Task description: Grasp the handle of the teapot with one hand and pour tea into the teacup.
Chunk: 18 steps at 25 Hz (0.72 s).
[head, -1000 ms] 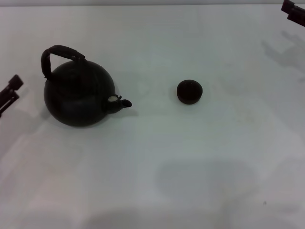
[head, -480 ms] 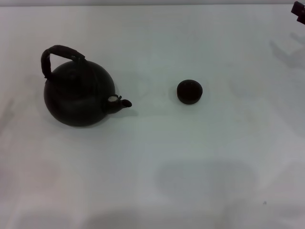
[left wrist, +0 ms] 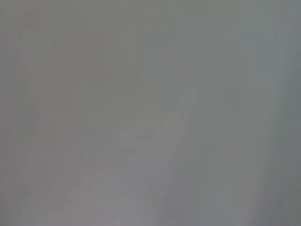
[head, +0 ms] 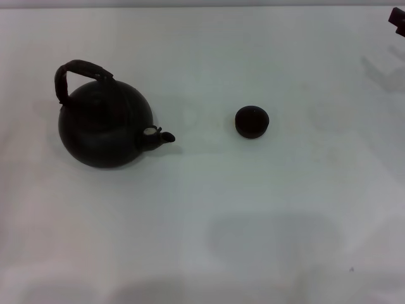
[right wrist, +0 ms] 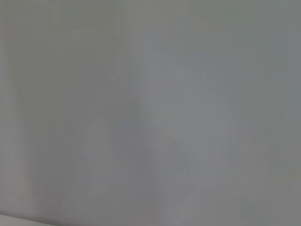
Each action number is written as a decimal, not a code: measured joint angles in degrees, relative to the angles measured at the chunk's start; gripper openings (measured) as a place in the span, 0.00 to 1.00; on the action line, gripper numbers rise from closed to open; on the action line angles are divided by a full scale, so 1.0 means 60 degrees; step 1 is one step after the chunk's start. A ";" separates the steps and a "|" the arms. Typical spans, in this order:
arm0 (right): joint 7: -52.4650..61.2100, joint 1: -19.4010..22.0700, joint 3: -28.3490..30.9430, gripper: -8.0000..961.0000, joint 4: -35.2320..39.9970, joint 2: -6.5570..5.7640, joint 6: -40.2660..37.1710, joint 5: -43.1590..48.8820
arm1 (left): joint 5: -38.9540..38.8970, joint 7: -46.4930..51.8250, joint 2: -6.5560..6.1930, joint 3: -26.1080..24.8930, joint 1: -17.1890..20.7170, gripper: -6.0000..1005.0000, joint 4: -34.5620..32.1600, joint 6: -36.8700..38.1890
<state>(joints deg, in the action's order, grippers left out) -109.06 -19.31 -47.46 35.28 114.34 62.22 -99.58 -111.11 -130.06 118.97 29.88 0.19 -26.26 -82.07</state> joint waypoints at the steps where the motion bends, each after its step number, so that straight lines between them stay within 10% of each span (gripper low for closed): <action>1: -0.0002 0.0000 0.0000 0.85 -0.0016 0.0000 0.0000 0.0000 | 0.0000 -0.0027 -0.0001 -0.0077 -0.0015 0.78 0.0057 0.0006; 18: -0.0002 0.0010 0.0103 0.85 -0.0080 0.0001 0.0021 -0.0019 | -0.0025 -0.0151 -0.0001 -0.0530 -0.0050 0.77 0.0303 0.0094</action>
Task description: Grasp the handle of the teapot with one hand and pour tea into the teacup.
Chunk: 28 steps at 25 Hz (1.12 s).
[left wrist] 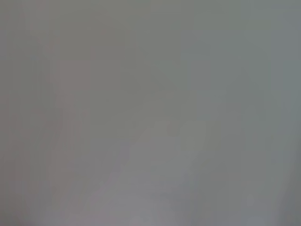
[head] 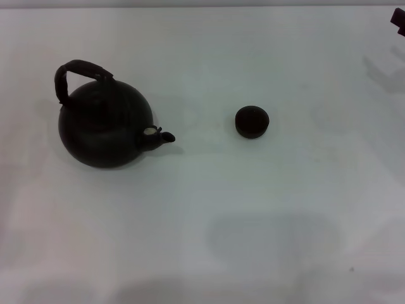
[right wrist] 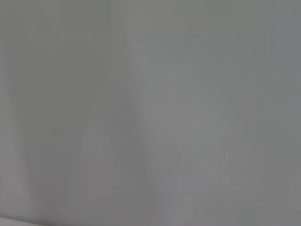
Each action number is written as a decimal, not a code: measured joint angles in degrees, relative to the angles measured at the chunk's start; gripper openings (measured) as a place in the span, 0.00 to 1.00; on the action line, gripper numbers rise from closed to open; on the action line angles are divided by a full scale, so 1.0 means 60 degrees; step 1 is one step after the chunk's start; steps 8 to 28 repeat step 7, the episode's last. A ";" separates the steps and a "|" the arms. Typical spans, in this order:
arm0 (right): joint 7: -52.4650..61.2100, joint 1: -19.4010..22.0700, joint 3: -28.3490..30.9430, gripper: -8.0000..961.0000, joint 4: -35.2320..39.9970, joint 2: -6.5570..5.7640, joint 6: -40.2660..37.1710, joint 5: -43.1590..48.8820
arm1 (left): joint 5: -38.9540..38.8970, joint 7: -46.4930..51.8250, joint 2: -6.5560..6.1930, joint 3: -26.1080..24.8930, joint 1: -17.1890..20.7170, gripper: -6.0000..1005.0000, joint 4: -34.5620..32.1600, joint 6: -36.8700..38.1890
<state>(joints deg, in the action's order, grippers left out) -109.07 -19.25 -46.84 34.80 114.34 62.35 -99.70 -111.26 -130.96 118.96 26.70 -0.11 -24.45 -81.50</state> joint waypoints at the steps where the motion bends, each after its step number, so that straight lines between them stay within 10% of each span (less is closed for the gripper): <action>1: 0.0000 0.0000 0.0000 0.85 0.0000 0.0000 0.0001 0.0000 | -0.0001 0.0001 -0.0001 0.0000 0.0001 0.77 0.0001 0.0021; 28: 0.0000 0.0000 0.0000 0.85 0.0000 0.0000 0.0007 -0.0001 | -0.0002 0.0001 -0.0008 -0.0012 0.0002 0.77 0.0018 0.0062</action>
